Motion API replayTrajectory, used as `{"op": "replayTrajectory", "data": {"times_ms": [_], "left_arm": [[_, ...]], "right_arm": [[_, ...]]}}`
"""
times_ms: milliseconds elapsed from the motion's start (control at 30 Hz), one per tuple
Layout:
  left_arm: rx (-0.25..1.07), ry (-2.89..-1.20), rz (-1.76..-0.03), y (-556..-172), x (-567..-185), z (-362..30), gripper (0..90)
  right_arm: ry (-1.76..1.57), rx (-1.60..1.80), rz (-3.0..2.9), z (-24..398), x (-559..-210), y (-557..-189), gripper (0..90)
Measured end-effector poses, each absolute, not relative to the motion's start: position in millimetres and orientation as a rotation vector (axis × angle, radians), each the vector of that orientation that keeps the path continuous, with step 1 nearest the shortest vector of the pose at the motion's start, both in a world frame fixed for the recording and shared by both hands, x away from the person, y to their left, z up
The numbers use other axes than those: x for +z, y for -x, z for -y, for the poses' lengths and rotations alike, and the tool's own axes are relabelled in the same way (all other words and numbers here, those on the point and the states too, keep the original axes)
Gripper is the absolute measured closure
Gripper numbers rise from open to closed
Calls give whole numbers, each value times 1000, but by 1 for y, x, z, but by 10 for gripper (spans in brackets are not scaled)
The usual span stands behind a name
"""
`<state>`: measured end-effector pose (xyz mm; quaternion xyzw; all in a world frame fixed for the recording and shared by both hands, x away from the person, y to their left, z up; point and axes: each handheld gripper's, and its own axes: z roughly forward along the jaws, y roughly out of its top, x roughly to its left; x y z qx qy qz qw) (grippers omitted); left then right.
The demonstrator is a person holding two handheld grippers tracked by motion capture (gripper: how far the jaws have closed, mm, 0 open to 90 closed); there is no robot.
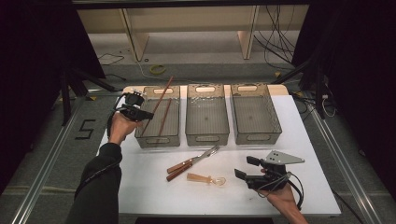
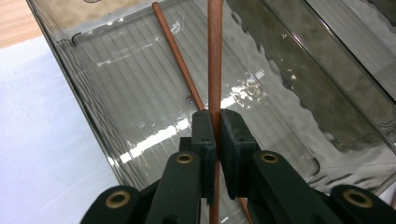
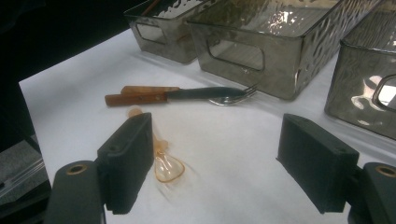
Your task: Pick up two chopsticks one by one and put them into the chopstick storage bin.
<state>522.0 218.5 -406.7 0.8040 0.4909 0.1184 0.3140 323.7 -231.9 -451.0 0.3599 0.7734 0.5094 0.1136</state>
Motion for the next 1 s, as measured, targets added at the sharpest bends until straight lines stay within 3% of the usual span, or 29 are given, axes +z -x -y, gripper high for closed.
{"op": "replayTrajectory", "data": {"times_ms": [767, 1000], "left_arm": [[307, -2095, -1392, -527, -427, -218, 828], [282, -2105, -1363, -523, -422, -217, 597]], "right_arm": [[-1052, 1495, -2270, 232, -451, -323, 274], [-1052, 1495, -2270, 231, -451, -323, 275]]}}
